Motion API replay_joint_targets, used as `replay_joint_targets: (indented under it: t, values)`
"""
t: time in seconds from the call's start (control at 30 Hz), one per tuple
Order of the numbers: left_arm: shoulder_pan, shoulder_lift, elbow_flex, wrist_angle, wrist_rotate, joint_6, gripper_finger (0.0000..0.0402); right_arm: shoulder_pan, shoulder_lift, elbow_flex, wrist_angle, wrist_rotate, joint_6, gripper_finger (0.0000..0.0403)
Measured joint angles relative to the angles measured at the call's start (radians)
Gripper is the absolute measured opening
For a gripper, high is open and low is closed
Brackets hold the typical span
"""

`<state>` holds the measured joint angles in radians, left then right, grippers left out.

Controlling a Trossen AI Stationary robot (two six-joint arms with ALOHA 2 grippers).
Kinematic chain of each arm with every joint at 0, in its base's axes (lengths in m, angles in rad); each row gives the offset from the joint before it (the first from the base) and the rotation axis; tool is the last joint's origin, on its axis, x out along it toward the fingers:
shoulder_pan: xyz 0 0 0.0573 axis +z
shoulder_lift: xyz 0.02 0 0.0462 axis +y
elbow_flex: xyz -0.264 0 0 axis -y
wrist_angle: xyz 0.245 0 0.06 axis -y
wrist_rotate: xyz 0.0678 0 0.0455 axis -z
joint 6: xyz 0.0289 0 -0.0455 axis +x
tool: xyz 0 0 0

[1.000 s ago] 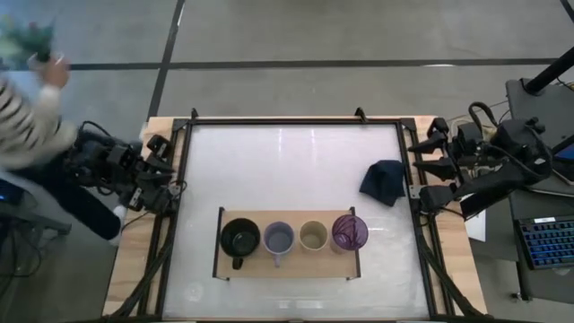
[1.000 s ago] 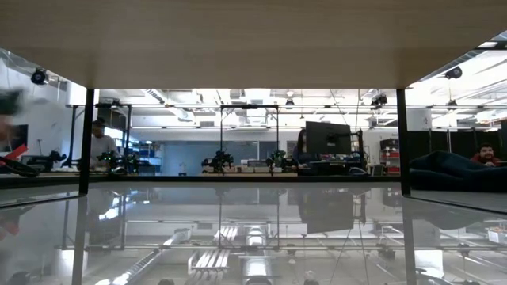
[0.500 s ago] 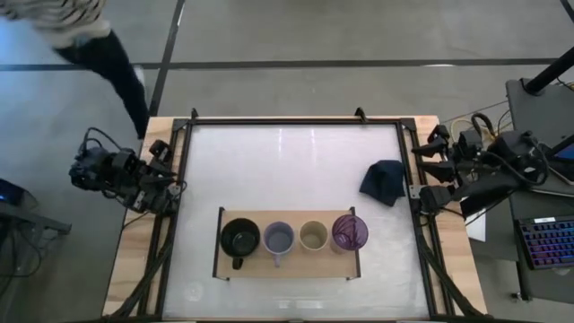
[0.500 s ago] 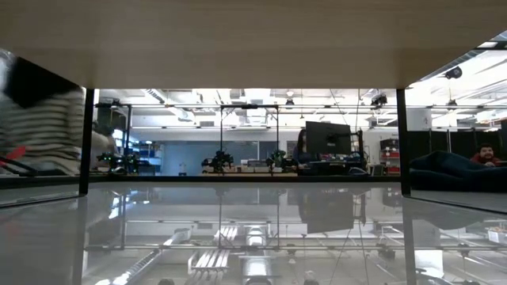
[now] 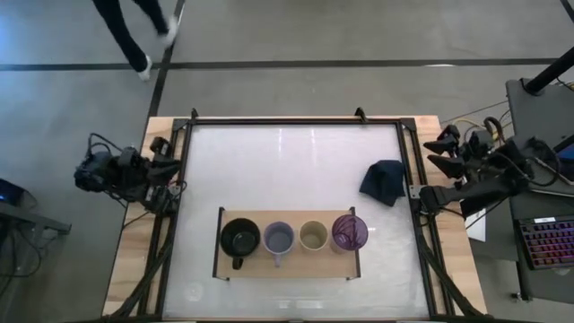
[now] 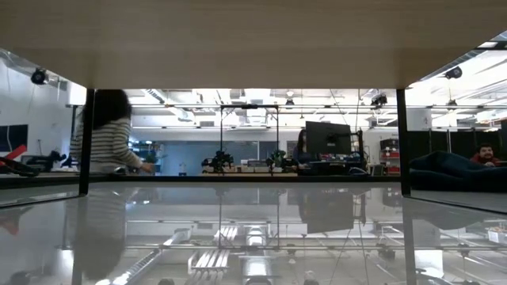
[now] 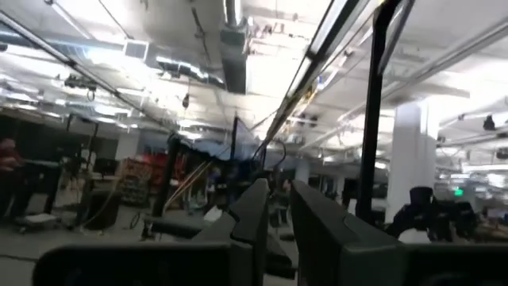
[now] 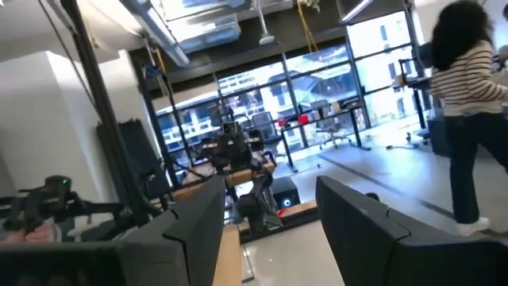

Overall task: Stack small to large cups/mugs on shelf
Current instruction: Return to Home Position

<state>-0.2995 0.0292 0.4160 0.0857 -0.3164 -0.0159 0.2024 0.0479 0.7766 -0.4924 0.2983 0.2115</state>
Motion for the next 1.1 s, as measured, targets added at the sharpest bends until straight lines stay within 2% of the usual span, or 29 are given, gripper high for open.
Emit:
replay_joint_targets:
  t: [0.17, 0.43, 0.77, 1.1]
  values:
    - [0.000, -0.001, -0.140, 0.138, 0.009, -0.031, 0.0043, 0.000, -0.049, -0.059, 0.001, 0.037, 0.012, 0.0192]
    - [0.000, -0.002, -0.394, 0.494, -0.008, -0.096, 0.0043, 0.000, -0.047, -0.113, 0.002, 0.062, 0.083, 0.0192]
    - [0.000, -0.001, -0.408, 0.384, -0.086, -0.229, 0.0043, 0.000, -0.047, -0.213, 0.002, 0.124, 0.152, 0.0192]
    - [0.000, 0.000, -0.408, 0.342, -0.093, -0.319, 0.0043, 0.000, -0.047, -0.289, 0.024, 0.123, 0.208, 0.0192]
